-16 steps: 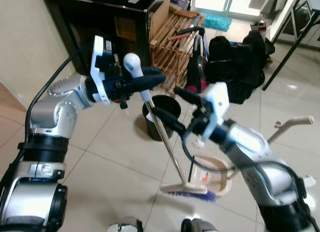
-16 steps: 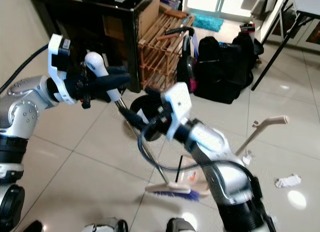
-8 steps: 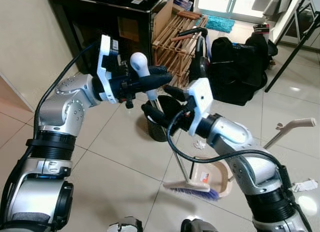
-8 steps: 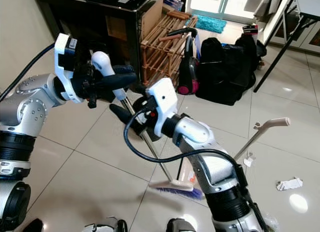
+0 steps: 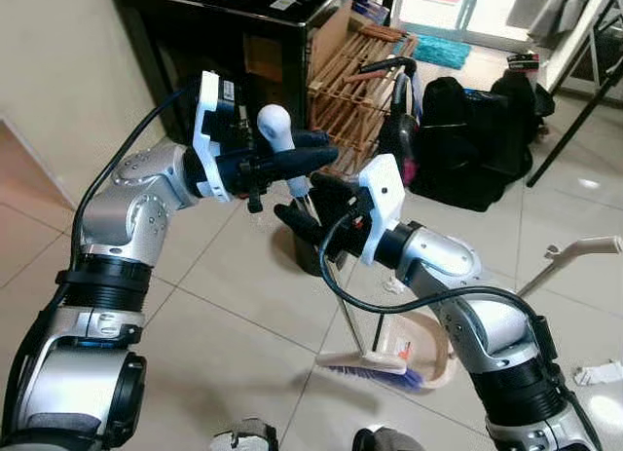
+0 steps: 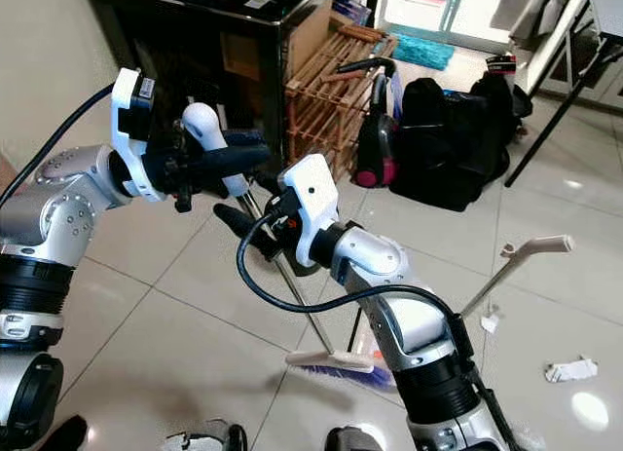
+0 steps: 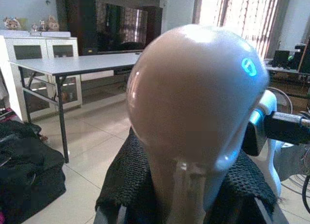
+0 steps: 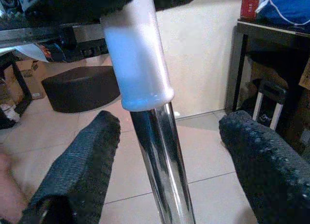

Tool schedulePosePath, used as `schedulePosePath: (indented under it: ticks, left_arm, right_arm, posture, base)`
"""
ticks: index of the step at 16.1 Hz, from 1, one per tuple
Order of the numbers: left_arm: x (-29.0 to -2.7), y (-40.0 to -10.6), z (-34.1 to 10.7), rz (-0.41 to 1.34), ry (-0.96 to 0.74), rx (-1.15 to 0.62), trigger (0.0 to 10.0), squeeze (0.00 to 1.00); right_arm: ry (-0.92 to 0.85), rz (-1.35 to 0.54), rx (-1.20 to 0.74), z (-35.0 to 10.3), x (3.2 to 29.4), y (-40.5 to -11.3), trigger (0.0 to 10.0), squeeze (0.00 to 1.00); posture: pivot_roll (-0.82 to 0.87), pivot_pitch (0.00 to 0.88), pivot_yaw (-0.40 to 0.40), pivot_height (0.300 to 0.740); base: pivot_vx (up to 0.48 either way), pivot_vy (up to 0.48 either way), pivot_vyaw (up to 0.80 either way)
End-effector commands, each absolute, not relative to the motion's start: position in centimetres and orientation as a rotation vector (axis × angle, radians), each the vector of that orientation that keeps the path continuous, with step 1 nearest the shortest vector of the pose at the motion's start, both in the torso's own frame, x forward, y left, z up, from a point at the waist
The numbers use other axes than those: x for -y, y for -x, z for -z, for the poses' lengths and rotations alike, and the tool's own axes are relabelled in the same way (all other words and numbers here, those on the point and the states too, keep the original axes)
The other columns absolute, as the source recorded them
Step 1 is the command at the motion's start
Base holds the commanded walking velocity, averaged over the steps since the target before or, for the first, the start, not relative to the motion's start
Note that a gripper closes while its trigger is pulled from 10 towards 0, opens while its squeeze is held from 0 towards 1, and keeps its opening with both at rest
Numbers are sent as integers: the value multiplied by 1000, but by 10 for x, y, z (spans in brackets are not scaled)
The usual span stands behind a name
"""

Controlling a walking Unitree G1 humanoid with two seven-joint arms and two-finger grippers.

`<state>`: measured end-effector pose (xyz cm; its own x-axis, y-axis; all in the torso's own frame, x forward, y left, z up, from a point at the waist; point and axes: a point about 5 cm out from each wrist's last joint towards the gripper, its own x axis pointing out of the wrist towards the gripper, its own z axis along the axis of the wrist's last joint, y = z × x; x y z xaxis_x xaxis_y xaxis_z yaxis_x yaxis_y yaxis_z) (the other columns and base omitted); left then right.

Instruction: Sweep floor

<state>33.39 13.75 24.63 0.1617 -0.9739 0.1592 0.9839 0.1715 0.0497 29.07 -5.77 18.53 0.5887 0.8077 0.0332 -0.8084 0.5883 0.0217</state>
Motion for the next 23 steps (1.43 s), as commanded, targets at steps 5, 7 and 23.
schedulePosePath:
  ticks: [5, 7, 23]
  left_arm:
    - [-133, -336, -260, 1406, 48, 233, 10000, 0]
    - [-133, -337, -260, 1397, 51, 243, 10000, 0]
    - [-138, -341, -261, 1342, 61, 245, 10000, 608]
  right_arm:
    - [-46, -975, 37, -189, 53, -292, 0, 0]
    - [-51, -978, 39, -189, 52, -292, 0, 0]
    - [-65, -979, 65, -192, 51, -294, 0, 0]
  posture:
    - [-21, 58, 25, 740]
    - [-21, 59, 24, 740]
    - [-21, 62, 16, 740]
  base:
    - [0, 0, 0]
    - [0, 0, 0]
    - [0, 0, 0]
